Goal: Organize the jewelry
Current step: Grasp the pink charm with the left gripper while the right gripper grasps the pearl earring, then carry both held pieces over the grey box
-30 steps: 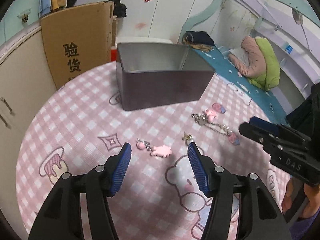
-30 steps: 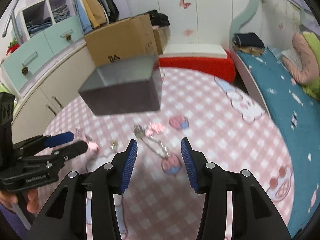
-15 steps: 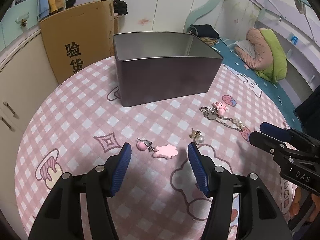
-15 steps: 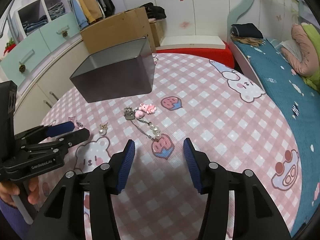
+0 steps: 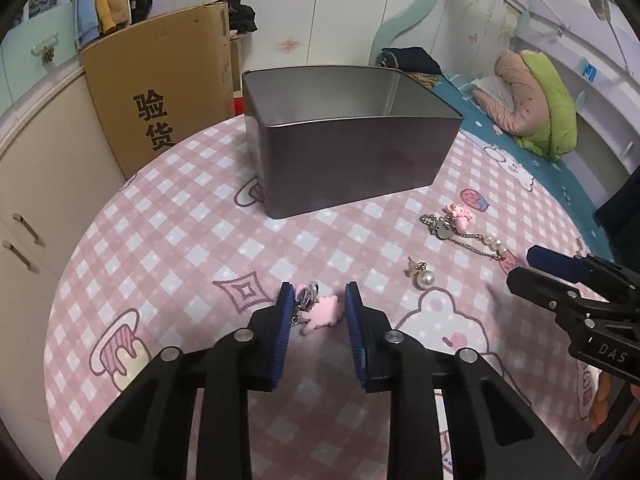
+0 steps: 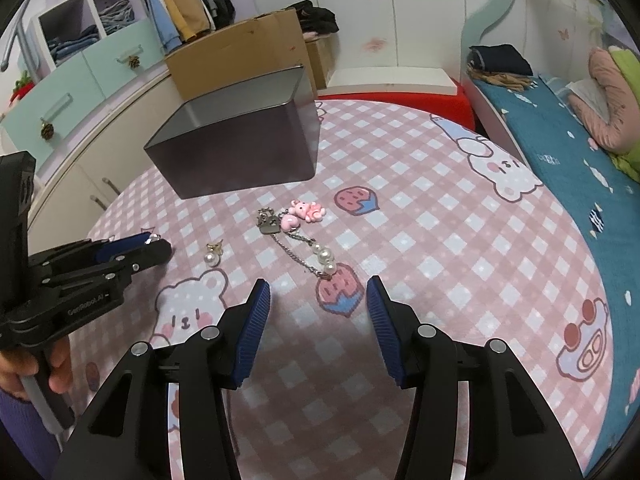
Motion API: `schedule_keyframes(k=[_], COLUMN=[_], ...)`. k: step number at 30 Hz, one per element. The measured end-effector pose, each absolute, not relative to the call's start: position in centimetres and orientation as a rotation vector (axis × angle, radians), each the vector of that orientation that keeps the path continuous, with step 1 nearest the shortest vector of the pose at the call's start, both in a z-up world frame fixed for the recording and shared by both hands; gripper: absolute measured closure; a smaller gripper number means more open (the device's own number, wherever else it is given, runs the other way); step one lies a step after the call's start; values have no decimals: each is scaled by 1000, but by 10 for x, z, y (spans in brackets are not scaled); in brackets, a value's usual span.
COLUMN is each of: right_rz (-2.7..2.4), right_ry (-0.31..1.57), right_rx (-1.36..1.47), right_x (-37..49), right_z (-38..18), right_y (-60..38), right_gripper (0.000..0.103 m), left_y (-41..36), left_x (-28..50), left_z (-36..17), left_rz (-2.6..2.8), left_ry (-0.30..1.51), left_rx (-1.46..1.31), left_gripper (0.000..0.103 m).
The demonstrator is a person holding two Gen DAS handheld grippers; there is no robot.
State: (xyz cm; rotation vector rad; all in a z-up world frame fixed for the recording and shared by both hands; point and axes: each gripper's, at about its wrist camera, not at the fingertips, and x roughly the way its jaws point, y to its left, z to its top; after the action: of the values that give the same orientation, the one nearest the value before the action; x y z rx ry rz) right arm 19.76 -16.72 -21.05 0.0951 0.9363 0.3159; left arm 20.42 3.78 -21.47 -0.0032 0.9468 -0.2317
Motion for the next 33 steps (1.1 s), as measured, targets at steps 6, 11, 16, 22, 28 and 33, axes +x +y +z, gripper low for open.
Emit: schedule_keyframes(k=[6,11,16,22,28,33], right_rz=[342,380,411,424,412,424], right_ry=[929,922,918,926,933,937], right_rx=[70,36,1,-38,-96,-99], right_x=[194,193,198,209,214,214], right_z=[-207,-205,-206,-209,-216,-215], right_y=[-151,-128,-103,-84,-73,-74], right_gripper=[53,53,54,62,81,91], left_y=[45,60,67,69,72,70], left_x=[192,179,173,170,172,177], left_z=[-214,-213,-206,-203,-202,-198], left_rz=[-243,-242,-238,-248,-253,-265], left_ry=[937,932,917,909,907,901], left_rx=[-16,-64,-71,-78,-91,-95], left_gripper=[79,79,79,79,79,79])
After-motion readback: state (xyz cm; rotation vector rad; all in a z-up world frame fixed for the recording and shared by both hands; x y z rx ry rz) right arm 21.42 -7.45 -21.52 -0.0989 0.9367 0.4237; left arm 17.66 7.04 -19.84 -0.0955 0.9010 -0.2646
